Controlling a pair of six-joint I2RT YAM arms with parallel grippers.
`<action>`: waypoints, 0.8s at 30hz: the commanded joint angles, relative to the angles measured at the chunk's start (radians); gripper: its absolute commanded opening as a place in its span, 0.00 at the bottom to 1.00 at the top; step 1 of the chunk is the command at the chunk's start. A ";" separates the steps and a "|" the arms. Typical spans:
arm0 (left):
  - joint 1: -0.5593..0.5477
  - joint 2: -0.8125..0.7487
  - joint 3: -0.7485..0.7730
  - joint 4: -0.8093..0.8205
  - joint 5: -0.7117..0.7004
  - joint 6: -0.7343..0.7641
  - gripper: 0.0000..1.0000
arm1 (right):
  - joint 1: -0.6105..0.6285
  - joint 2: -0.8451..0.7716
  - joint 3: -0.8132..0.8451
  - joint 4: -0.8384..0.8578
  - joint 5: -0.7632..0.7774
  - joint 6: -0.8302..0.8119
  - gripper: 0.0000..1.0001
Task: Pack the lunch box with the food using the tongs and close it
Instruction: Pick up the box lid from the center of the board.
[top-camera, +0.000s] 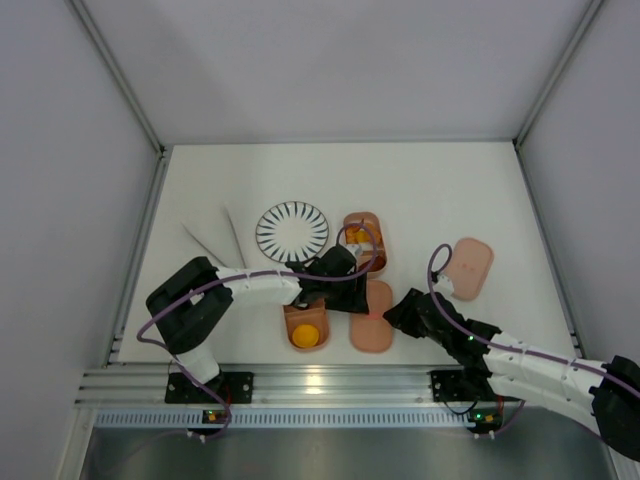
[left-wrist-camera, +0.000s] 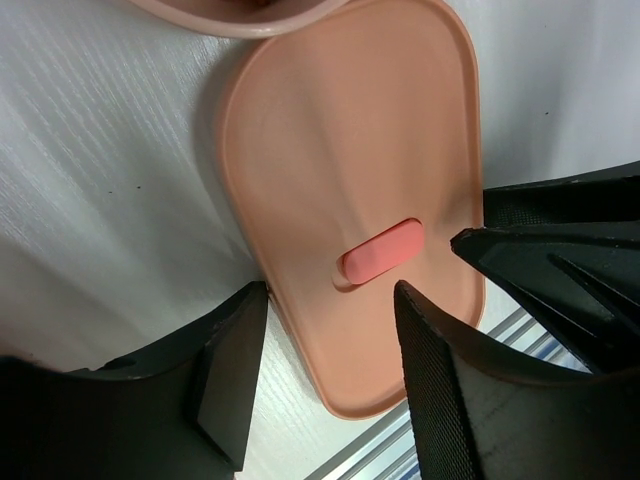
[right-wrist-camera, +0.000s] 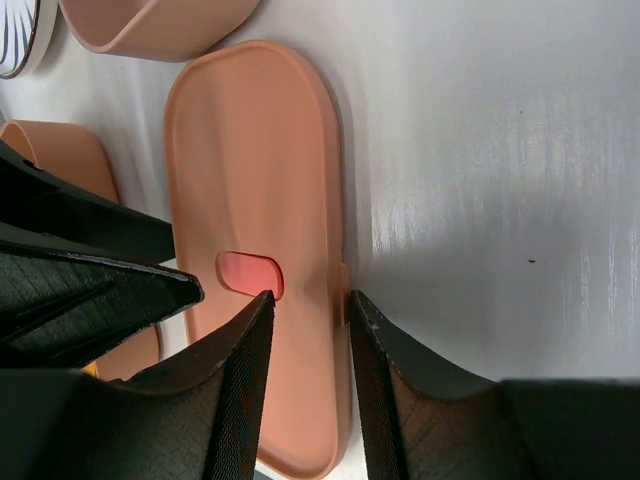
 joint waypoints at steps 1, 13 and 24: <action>0.000 0.008 -0.019 0.086 0.035 -0.016 0.57 | 0.008 0.001 -0.008 0.036 -0.002 0.003 0.36; -0.001 -0.040 -0.036 0.105 0.055 -0.033 0.41 | 0.008 -0.008 -0.004 0.036 -0.011 -0.003 0.30; -0.028 -0.072 -0.016 0.105 0.069 -0.048 0.33 | 0.006 0.042 0.061 -0.008 -0.003 -0.018 0.23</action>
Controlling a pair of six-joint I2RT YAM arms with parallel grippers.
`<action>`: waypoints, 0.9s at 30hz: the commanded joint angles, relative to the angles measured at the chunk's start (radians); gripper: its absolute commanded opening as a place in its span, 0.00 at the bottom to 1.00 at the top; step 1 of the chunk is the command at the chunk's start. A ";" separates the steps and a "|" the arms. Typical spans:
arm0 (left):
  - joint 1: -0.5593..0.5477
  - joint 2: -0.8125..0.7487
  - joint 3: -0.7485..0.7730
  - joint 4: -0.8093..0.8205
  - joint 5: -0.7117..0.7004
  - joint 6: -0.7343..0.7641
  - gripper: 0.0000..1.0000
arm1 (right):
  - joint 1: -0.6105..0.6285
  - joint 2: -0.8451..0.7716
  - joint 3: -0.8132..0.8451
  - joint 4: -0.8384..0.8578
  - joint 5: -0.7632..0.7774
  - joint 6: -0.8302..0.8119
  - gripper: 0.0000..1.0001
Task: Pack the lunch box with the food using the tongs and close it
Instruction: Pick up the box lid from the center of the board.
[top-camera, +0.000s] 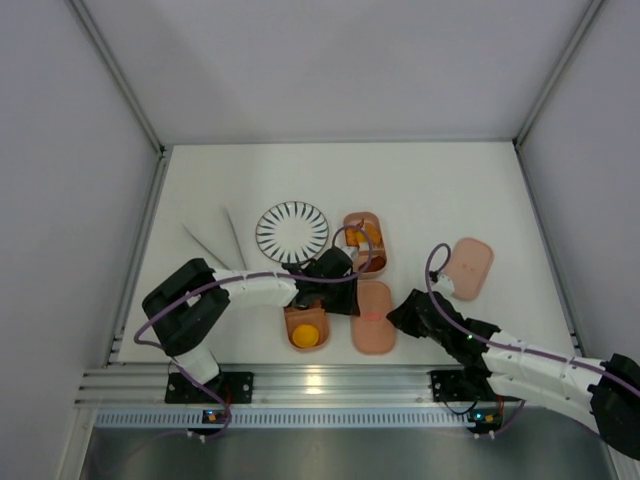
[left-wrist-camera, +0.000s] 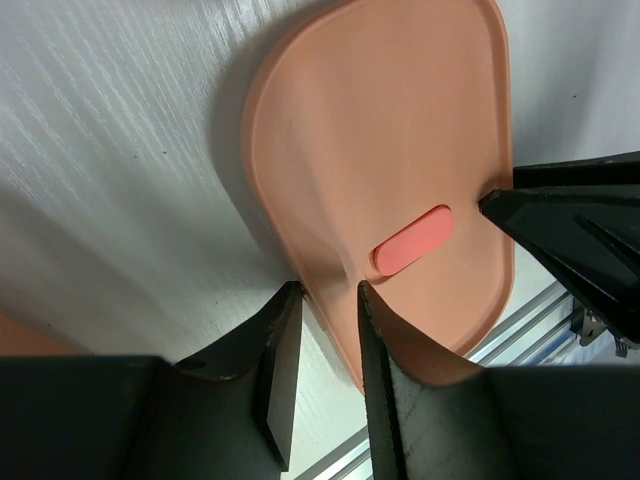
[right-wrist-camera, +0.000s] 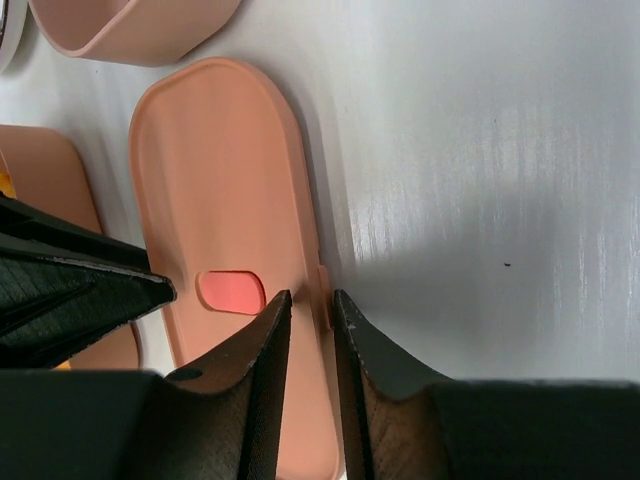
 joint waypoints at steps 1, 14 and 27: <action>-0.036 -0.051 0.020 0.107 0.060 -0.037 0.32 | 0.007 0.044 0.063 -0.008 -0.013 -0.013 0.23; -0.062 -0.086 0.005 0.148 0.045 -0.057 0.20 | 0.007 0.089 0.069 0.018 -0.025 -0.015 0.13; -0.083 -0.110 0.023 0.125 0.017 -0.061 0.10 | 0.011 0.040 0.066 -0.026 -0.043 -0.015 0.02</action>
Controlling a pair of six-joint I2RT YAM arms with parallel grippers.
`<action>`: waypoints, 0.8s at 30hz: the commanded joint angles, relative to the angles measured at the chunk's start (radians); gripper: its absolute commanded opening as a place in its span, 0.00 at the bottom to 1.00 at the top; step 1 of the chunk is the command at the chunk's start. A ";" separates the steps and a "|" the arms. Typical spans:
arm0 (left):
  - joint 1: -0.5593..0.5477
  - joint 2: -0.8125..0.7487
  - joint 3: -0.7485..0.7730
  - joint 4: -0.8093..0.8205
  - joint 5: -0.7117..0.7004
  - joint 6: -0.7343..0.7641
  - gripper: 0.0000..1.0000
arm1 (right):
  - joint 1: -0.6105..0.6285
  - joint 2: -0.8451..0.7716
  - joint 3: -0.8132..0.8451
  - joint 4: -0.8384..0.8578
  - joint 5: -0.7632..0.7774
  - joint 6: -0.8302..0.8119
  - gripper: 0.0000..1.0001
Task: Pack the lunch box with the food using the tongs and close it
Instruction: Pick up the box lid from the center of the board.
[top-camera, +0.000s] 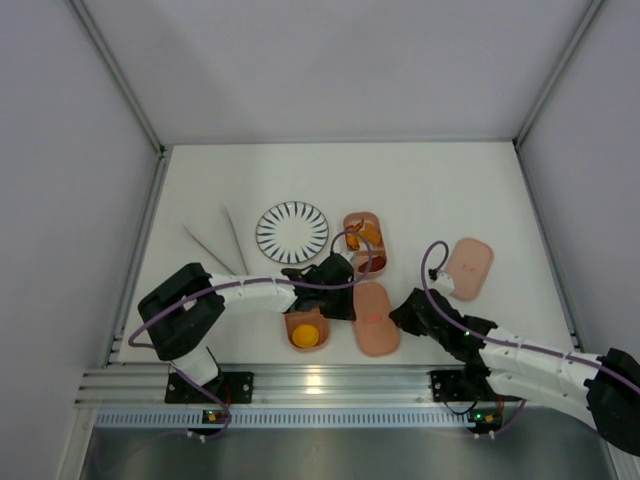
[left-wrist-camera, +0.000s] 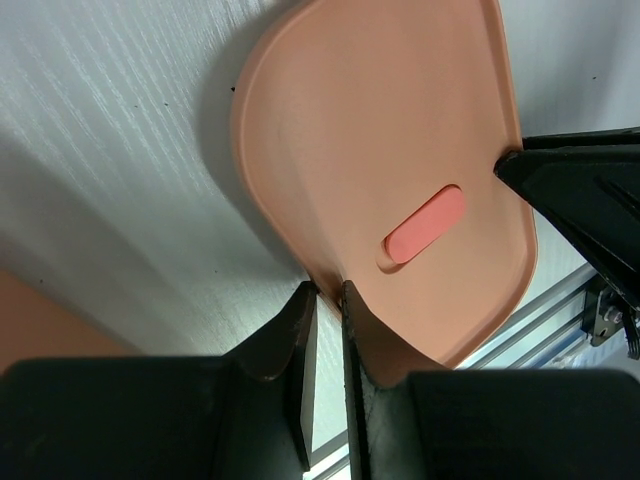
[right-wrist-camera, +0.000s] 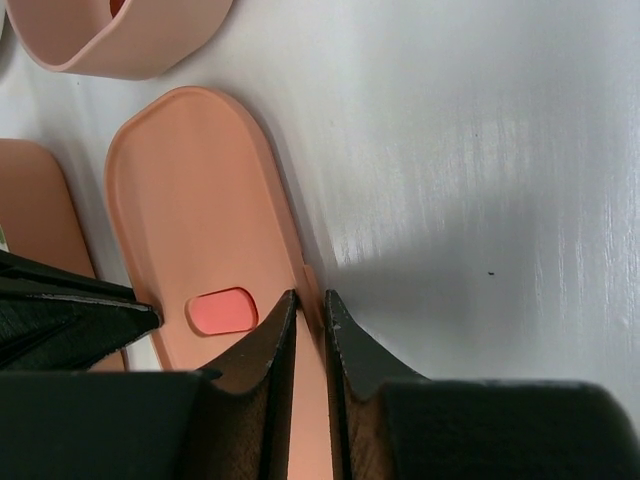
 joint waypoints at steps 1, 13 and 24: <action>-0.044 -0.077 0.054 0.149 0.071 -0.023 0.10 | 0.015 -0.023 0.041 -0.031 -0.076 -0.001 0.01; -0.059 -0.094 0.089 0.090 0.052 -0.015 0.09 | 0.045 -0.100 0.205 -0.231 -0.041 -0.037 0.00; -0.062 -0.123 0.091 0.057 0.035 -0.004 0.08 | 0.084 -0.060 0.250 -0.232 -0.024 -0.037 0.00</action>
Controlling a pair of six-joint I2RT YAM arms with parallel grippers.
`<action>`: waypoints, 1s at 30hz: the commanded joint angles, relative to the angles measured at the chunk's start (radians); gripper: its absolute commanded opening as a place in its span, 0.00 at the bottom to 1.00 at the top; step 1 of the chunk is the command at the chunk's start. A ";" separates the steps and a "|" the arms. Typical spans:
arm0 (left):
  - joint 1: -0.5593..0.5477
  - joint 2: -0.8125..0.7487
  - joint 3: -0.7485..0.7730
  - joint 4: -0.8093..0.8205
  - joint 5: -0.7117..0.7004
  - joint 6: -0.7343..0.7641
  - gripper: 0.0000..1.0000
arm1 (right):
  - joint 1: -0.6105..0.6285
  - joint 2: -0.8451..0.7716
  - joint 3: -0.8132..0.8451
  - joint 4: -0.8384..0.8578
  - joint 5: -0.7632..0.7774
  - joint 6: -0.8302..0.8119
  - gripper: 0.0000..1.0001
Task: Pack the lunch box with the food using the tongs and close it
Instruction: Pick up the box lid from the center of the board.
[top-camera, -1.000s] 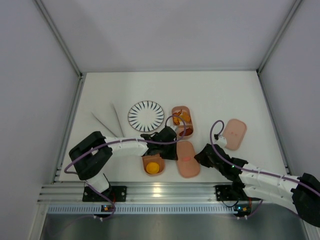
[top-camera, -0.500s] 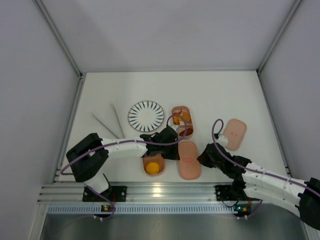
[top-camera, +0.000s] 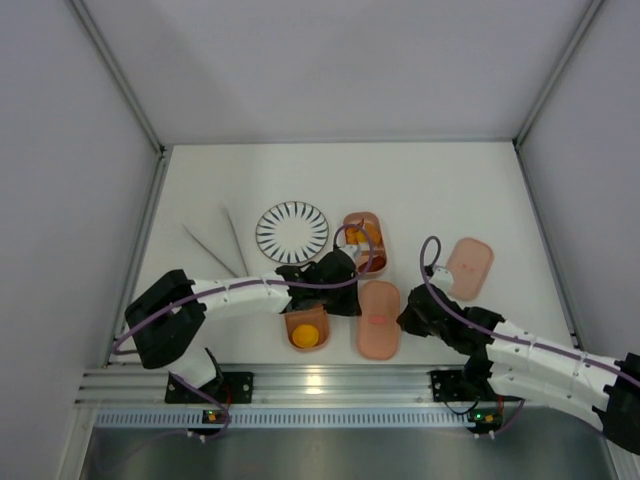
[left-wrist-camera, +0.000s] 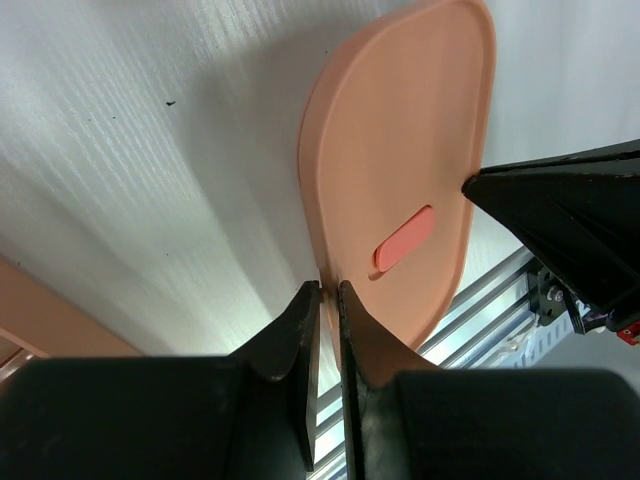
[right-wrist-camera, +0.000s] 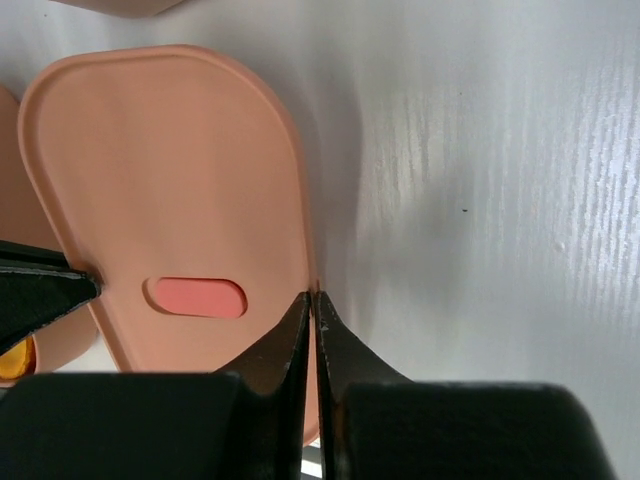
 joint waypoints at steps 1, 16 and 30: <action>-0.031 -0.045 0.049 0.105 0.062 -0.008 0.08 | 0.039 0.003 0.080 0.135 -0.027 0.026 0.00; -0.031 -0.052 0.055 0.080 0.057 -0.003 0.01 | 0.062 0.061 0.158 0.122 -0.011 0.006 0.00; -0.031 -0.092 0.092 -0.001 0.026 0.015 0.00 | 0.089 0.163 0.281 0.076 0.007 -0.018 0.00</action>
